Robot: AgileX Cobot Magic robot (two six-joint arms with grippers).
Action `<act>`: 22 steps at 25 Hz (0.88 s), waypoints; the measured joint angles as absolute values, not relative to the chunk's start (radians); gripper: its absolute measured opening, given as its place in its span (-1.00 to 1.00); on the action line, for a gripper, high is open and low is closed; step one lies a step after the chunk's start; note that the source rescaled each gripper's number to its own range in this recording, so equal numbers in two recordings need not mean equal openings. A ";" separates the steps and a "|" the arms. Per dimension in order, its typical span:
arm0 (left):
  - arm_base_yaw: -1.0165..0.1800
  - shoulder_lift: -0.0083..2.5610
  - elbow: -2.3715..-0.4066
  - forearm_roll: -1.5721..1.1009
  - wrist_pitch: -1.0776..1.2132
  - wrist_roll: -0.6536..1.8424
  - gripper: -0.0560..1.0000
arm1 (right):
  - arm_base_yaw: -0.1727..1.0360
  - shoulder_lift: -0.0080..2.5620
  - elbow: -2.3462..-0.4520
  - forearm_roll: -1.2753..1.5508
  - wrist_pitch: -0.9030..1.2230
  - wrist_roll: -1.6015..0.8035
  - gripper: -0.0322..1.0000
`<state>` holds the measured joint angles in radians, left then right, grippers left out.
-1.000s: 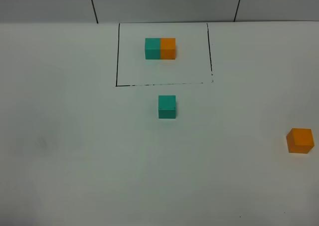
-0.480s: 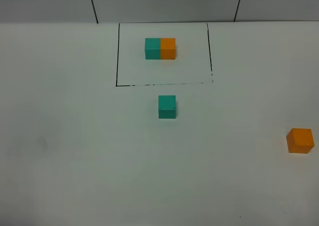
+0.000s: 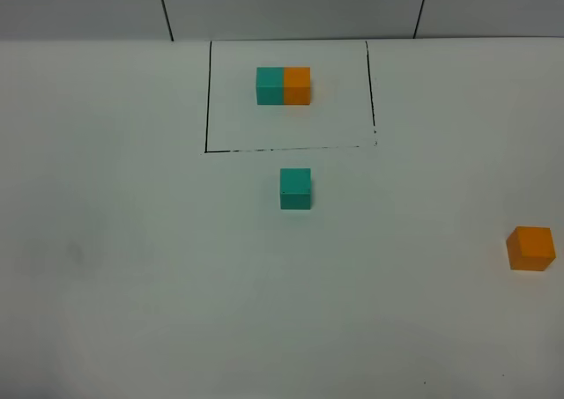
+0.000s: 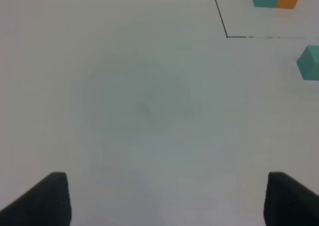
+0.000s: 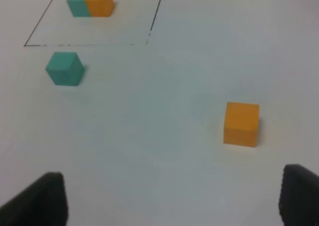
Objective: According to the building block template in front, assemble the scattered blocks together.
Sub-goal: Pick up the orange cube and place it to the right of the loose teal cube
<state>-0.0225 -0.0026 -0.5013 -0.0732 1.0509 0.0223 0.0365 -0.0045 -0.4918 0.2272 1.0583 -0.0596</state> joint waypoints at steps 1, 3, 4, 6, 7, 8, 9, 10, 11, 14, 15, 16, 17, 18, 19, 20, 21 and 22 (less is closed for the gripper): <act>-0.022 -0.003 -0.501 -0.073 1.051 0.022 0.36 | 0.036 -0.005 -0.492 0.227 1.058 -0.060 0.47; -0.022 -0.003 -0.501 -0.073 1.051 0.022 0.36 | 0.036 -0.005 -0.492 0.227 1.058 -0.060 0.47; -0.021 -0.004 -0.501 -0.073 1.051 0.022 0.36 | 0.036 -0.005 -0.492 0.227 1.058 -0.060 0.47; -0.021 -0.004 -0.501 -0.073 1.051 0.022 0.36 | 0.036 -0.005 -0.492 0.227 1.058 -0.060 0.47; -0.021 -0.004 -0.501 -0.073 1.051 0.022 0.36 | 0.036 -0.005 -0.492 0.227 1.058 -0.060 0.47; -0.021 -0.004 -0.501 -0.073 1.051 0.022 0.36 | 0.036 -0.005 -0.492 0.227 1.058 -0.060 0.47; -0.021 -0.004 -0.501 -0.073 1.051 0.022 0.36 | 0.036 -0.005 -0.492 0.227 1.056 -0.059 0.47; -0.021 -0.004 -0.501 -0.073 1.051 0.022 0.36 | 0.036 -0.005 -0.492 0.228 1.054 -0.059 0.47; -0.021 -0.004 -0.501 -0.073 1.051 0.022 0.36 | 0.036 -0.005 -0.492 0.228 1.053 -0.059 0.47; -0.021 -0.004 -0.501 -0.073 1.051 0.022 0.36 | 0.036 -0.005 -0.492 0.228 1.052 -0.058 0.47; -0.021 -0.004 -0.501 -0.073 1.051 0.022 0.36 | 0.036 -0.005 -0.492 0.228 1.051 -0.056 0.47; -0.021 -0.004 -0.501 -0.073 1.051 0.022 0.36 | 0.036 -0.005 -0.492 0.228 1.048 -0.051 0.47; -0.021 -0.004 -0.501 -0.073 1.051 0.022 0.36 | 0.036 0.006 -0.492 0.228 1.046 -0.045 0.47; -0.021 -0.004 -0.501 -0.073 1.051 0.022 0.36 | 0.036 0.026 -0.494 0.228 1.042 -0.039 0.47; -0.021 -0.004 -0.501 -0.073 1.051 0.022 0.36 | 0.036 0.050 -0.495 0.228 1.035 -0.034 0.47; -0.021 -0.004 -0.501 -0.073 1.051 0.022 0.36 | 0.036 0.088 -0.500 0.228 1.029 -0.032 0.47; -0.021 -0.004 -0.501 -0.073 1.051 0.022 0.36 | 0.036 0.134 -0.507 0.224 1.012 -0.031 0.47; -0.021 -0.004 -0.501 -0.073 1.051 0.022 0.36 | 0.036 0.179 -0.513 0.219 0.991 -0.031 0.47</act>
<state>-0.0206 -0.0045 -0.5013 -0.0732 1.0513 0.0223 0.0365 0.1793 -0.5135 0.2186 0.9912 -0.0308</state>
